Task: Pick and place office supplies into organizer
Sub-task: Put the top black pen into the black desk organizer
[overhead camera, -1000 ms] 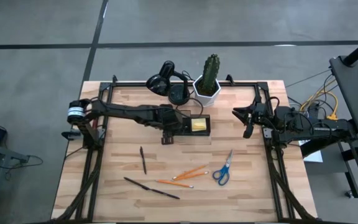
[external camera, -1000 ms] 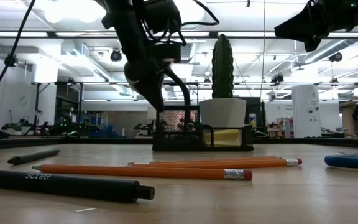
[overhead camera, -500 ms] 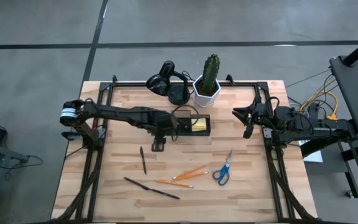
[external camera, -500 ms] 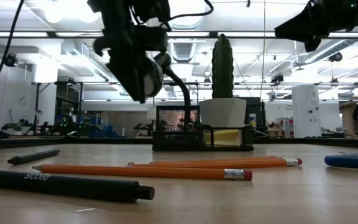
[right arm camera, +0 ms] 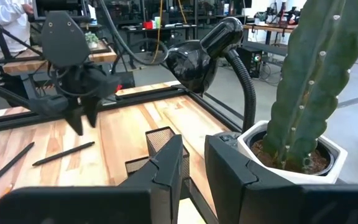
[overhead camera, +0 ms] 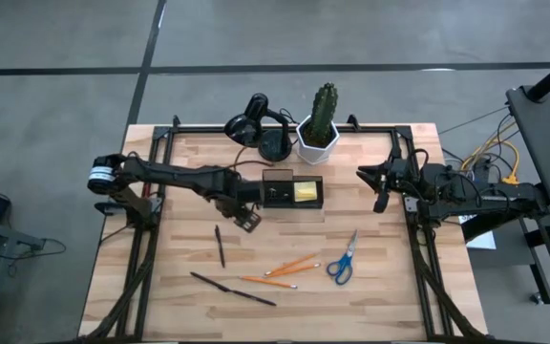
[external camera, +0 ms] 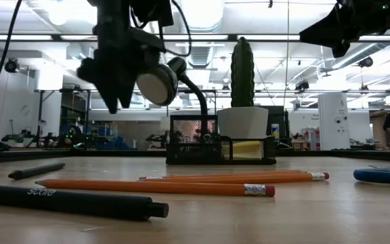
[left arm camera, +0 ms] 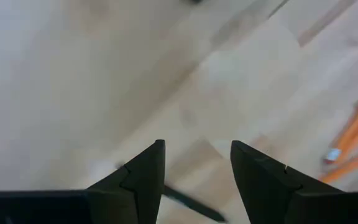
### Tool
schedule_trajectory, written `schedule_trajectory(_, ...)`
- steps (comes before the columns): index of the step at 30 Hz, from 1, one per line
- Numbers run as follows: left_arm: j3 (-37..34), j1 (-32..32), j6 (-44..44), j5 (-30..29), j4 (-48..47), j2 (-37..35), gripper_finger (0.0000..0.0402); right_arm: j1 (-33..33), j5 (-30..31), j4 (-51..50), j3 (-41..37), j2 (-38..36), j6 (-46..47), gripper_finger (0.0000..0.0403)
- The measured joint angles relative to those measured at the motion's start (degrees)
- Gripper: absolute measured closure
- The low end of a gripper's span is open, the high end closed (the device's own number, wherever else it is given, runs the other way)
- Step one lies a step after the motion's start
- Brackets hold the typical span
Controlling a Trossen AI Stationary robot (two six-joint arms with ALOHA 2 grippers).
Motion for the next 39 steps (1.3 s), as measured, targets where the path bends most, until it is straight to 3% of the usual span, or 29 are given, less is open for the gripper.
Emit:
schedule_trajectory(7, -1.73, -1.36, -18.96, 8.68, -4.16, 0.06, 0.0235, 0.00, 0.00, 0.00, 0.00, 0.00, -0.04, 0.0346)
schedule_trajectory(11, -1.91, -3.83, -25.55, 7.87, -8.34, 0.12, 0.0235, 0.00, 0.00, 0.00, 0.00, 0.00, -0.02, 0.0346)
schedule_trajectory(22, -6.34, -7.26, -41.77, 5.50, -7.33, 0.18, 0.0235, 0.00, -0.02, -0.02, 0.00, 0.00, 1.28, 0.0346)
schedule_trajectory(30, -11.49, -7.13, -54.40, 6.04, 9.27, 0.13, 0.0235, 0.00, -0.02, 0.33, 0.00, 0.07, -3.26, 0.0346)
schedule_trajectory(39, -13.43, -7.34, -62.16, 5.93, 9.55, 0.31, 0.0235, 0.00, -0.03, 0.31, 0.00, 0.07, -3.29, 0.0346)
